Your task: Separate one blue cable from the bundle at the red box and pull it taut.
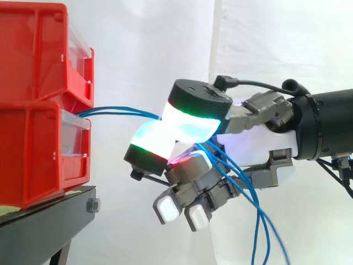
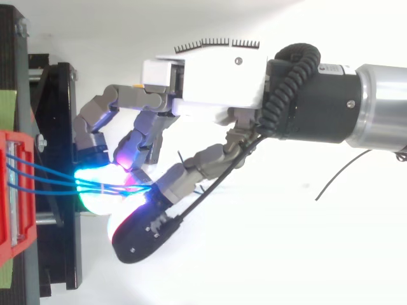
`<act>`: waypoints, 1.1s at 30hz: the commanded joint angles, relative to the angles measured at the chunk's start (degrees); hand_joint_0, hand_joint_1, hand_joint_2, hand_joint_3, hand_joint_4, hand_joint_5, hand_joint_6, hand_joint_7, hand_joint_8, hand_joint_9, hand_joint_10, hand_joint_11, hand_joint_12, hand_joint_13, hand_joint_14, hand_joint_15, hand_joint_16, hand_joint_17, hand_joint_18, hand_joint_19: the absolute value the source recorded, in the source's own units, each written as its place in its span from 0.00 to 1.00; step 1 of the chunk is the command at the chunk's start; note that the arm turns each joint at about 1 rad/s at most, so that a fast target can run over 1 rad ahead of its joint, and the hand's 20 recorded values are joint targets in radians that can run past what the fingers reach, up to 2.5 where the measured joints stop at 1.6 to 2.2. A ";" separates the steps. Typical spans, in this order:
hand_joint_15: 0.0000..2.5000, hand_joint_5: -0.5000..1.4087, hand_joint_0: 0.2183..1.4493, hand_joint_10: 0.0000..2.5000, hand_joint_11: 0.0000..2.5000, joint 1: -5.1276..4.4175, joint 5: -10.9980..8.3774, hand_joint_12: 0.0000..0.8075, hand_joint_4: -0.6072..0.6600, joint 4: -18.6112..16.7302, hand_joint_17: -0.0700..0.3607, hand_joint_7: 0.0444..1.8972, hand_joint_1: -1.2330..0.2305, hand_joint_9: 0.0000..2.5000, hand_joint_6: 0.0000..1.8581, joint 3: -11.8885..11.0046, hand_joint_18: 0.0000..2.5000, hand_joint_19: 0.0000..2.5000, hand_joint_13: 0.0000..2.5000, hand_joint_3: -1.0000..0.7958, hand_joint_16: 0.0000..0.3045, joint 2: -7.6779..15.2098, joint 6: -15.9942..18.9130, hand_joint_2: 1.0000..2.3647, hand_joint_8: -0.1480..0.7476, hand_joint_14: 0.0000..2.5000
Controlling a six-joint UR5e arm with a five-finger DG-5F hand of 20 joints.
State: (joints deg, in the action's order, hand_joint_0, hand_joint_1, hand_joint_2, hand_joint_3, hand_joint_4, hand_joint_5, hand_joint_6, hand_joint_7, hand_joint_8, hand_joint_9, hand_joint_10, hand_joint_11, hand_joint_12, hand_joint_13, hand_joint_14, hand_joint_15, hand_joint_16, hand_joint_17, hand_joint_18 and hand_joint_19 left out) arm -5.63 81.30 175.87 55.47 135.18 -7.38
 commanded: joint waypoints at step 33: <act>0.26 0.16 0.46 0.01 0.59 -0.09 0.00 0.52 0.46 -0.35 0.42 0.62 0.26 0.45 0.48 -0.01 0.35 0.28 0.35 0.30 0.16 -0.01 0.00 0.00 0.51 0.01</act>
State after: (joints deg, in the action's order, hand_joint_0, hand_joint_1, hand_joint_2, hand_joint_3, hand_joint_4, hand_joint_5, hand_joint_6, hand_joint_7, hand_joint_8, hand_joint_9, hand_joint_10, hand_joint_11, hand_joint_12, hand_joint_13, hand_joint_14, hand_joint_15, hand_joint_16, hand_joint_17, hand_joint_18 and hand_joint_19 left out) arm -5.69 81.31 175.55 55.54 135.18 -7.38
